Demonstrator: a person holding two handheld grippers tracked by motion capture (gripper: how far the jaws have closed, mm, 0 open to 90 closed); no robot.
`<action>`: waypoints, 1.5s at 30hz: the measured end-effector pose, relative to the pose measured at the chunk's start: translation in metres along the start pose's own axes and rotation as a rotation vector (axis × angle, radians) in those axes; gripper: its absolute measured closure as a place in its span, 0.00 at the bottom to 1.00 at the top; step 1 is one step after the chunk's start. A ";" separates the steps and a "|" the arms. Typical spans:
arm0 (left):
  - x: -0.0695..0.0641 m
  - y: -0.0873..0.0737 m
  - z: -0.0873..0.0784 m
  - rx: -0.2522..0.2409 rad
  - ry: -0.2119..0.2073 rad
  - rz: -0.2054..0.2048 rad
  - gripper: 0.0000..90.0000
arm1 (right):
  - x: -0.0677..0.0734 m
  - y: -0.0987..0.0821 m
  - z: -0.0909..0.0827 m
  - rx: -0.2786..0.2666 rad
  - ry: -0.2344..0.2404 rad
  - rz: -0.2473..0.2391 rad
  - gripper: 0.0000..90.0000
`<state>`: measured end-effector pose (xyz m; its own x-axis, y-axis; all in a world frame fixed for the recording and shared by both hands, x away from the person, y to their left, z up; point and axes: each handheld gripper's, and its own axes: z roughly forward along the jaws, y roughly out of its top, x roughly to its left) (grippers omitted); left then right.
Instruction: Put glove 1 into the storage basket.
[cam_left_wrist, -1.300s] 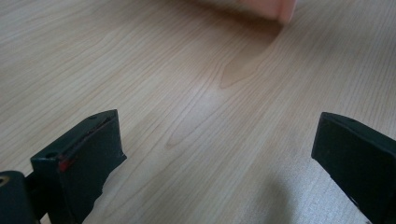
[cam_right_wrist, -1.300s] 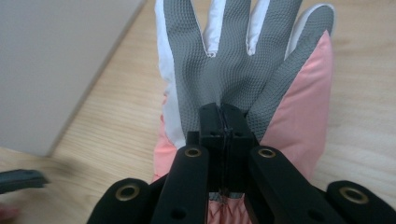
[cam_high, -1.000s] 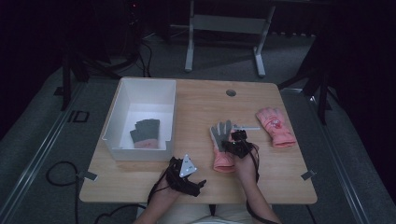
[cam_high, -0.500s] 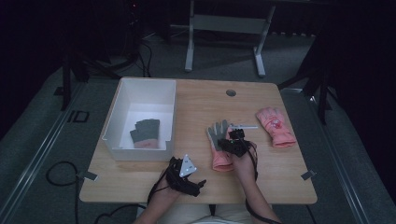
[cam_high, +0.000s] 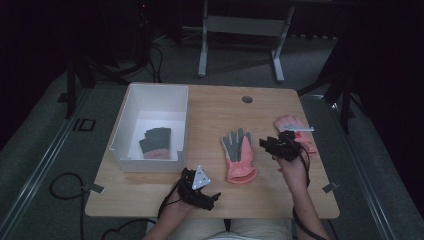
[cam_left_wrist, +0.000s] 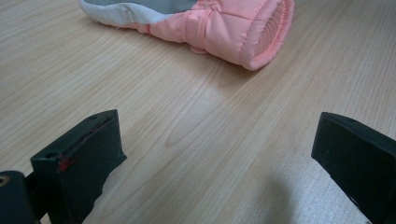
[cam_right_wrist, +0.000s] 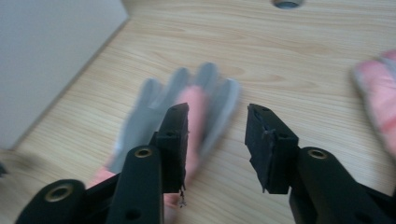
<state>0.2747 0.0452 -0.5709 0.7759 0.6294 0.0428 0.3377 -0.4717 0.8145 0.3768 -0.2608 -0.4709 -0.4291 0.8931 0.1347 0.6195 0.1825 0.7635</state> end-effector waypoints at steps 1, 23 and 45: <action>0.000 0.000 0.000 -0.002 0.001 0.002 0.02 | -0.006 -0.001 -0.002 0.002 -0.008 -0.002 0.63; 0.001 0.000 0.000 0.005 0.001 -0.005 0.02 | -0.123 0.014 -0.023 0.031 -0.148 -0.171 0.65; 0.001 0.000 0.000 -0.001 0.008 0.003 0.02 | -0.165 0.009 0.050 0.203 -0.200 -0.207 0.68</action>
<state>0.2753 0.0456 -0.5707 0.7724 0.6331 0.0502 0.3348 -0.4731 0.8149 0.4859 -0.3865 -0.5182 -0.4341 0.8880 -0.1516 0.6594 0.4279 0.6182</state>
